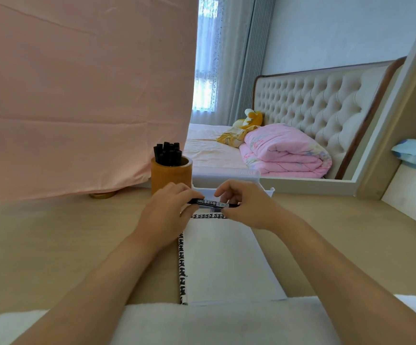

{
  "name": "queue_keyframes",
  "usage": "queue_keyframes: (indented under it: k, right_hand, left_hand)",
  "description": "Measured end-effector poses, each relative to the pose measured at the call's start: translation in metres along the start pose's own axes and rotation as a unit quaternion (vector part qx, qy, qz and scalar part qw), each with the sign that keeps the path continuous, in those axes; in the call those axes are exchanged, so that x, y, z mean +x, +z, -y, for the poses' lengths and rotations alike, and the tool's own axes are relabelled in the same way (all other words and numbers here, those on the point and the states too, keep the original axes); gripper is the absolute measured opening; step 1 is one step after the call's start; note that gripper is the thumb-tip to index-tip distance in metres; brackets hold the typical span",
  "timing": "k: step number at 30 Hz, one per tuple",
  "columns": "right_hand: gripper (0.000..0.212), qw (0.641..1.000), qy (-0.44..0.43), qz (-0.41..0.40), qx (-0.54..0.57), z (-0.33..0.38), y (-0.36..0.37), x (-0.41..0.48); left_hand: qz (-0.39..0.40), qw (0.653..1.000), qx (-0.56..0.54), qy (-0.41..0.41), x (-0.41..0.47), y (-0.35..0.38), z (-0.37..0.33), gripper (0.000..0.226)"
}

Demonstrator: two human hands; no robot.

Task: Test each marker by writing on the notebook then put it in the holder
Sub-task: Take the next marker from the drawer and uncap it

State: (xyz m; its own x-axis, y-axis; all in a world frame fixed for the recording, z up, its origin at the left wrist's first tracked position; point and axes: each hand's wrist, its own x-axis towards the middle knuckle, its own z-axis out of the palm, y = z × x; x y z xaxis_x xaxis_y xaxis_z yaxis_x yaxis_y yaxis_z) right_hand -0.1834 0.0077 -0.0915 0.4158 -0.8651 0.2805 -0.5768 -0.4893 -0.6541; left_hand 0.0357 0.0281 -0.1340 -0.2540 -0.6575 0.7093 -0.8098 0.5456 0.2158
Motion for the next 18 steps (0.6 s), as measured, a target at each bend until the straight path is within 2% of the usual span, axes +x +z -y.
queue_keyframes:
  k: [5, 9, 11, 14, 16, 18]
  right_hand:
    - [0.016, 0.986, 0.061, -0.013, 0.153, -0.008, 0.001, -0.002]
    - [0.012, 0.944, 0.072, -0.028, 0.321, -0.011, 0.0, -0.003]
    - [0.009, 0.921, 0.072, -0.014, 0.382, -0.004, 0.0, -0.002]
    - [0.017, 0.923, 0.061, 0.01, 0.38, 0.005, -0.001, 0.0]
    - [0.017, 0.93, 0.055, 0.022, 0.362, 0.008, -0.002, -0.001]
    - [0.016, 0.952, 0.051, 0.027, 0.3, 0.008, -0.002, -0.001]
  left_hand:
    - [-0.007, 0.998, -0.03, -0.053, -0.001, 0.001, 0.002, 0.022]
    - [0.008, 0.995, -0.07, -0.066, -0.001, -0.001, -0.007, 0.021]
    - [0.04, 0.992, -0.096, -0.064, 0.0, -0.001, -0.016, 0.019]
    - [0.085, 0.984, -0.147, -0.059, 0.002, 0.0, -0.025, 0.017]
    - [0.088, 0.98, -0.166, -0.064, 0.001, 0.0, -0.025, 0.015]
    - [0.068, 0.982, -0.16, -0.073, 0.0, -0.001, -0.021, 0.017]
